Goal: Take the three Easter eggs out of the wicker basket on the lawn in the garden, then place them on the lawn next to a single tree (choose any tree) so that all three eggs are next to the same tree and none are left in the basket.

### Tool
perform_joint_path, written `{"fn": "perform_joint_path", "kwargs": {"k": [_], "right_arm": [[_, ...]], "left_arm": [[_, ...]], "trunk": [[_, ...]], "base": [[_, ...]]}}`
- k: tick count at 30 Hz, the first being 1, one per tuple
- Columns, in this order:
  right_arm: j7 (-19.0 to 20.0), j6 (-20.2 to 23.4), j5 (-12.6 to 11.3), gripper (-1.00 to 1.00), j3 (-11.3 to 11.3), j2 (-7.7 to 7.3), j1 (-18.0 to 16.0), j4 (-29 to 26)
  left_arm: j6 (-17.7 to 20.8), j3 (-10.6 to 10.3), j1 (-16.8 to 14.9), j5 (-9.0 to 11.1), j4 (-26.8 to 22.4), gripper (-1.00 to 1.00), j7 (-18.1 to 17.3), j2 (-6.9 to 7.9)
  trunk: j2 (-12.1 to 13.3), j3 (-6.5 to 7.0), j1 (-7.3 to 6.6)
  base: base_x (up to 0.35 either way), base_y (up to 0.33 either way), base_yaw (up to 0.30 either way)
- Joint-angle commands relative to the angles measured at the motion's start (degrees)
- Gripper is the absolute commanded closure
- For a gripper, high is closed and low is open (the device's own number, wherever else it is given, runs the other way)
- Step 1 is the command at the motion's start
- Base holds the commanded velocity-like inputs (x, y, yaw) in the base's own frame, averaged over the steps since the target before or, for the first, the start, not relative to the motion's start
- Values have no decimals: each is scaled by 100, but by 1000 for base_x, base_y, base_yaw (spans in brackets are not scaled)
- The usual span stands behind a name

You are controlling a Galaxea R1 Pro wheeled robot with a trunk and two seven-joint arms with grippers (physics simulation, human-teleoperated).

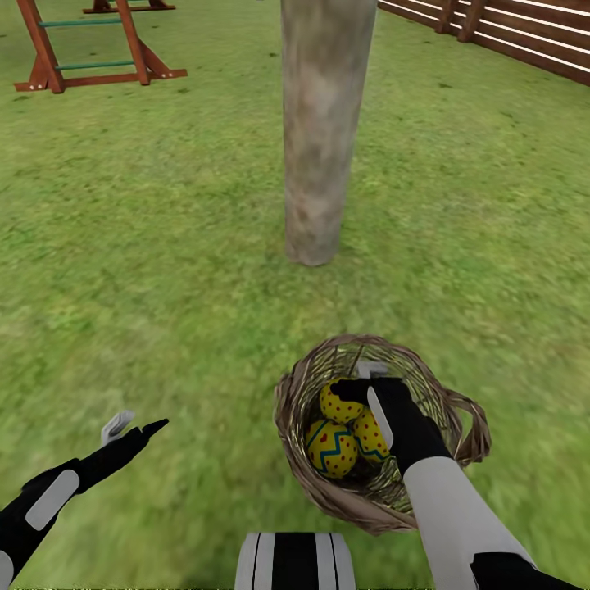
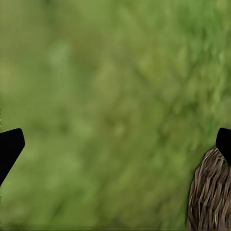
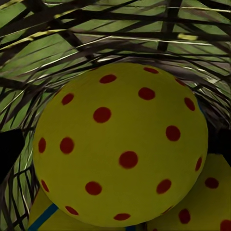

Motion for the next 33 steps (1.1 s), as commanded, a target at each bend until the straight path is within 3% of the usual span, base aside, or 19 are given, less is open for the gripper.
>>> {"fn": "perform_joint_path", "kwargs": {"k": [1, 7, 10, 15, 20, 22, 23, 33], "right_arm": [[30, 26, 32, -100, -23, 7, -2, -7], [30, 23, 42, -100, -21, -1, -2, -17], [3, 34, 80, -100, -35, 63, -29, 81], [4, 59, 72, -100, -12, -95, -24, 242], [-5, 53, -64, -100, -25, -99, -23, 293], [2, 52, -56, -100, -14, -99, -21, 293], [2, 52, 72, -100, -14, -99, -21, 293], [11, 52, 65, -100, -4, -99, -20, 293]], "left_arm": [[28, -23, -3, 60, 0, -100, 0, 8], [28, -23, -3, 60, 0, -100, 0, 6], [28, -32, -3, 77, -8, -100, -52, -93], [28, -23, -3, 69, -8, -100, -79, -255], [28, -23, -3, 69, -8, -100, -79, -418], [28, -23, -3, 69, -16, -100, -79, -415], [28, -23, -3, 69, -16, -100, -79, -414], [31, -23, -3, 69, -17, -100, -79, -420]], "trunk": [[-2, -13, -1], [-2, -44, -1], [-2, -44, -1], [-2, -44, -1], [-2, -44, -1], [-2, -44, -1], [-2, -44, -1], [-2, -44, -1]], "base": [[0, 0, 0], [0, 0, 0], [0, 0, 0], [0, 0, 0], [0, 0, 0], [0, 0, 0], [0, 0, 0], [0, 0, 0]]}}
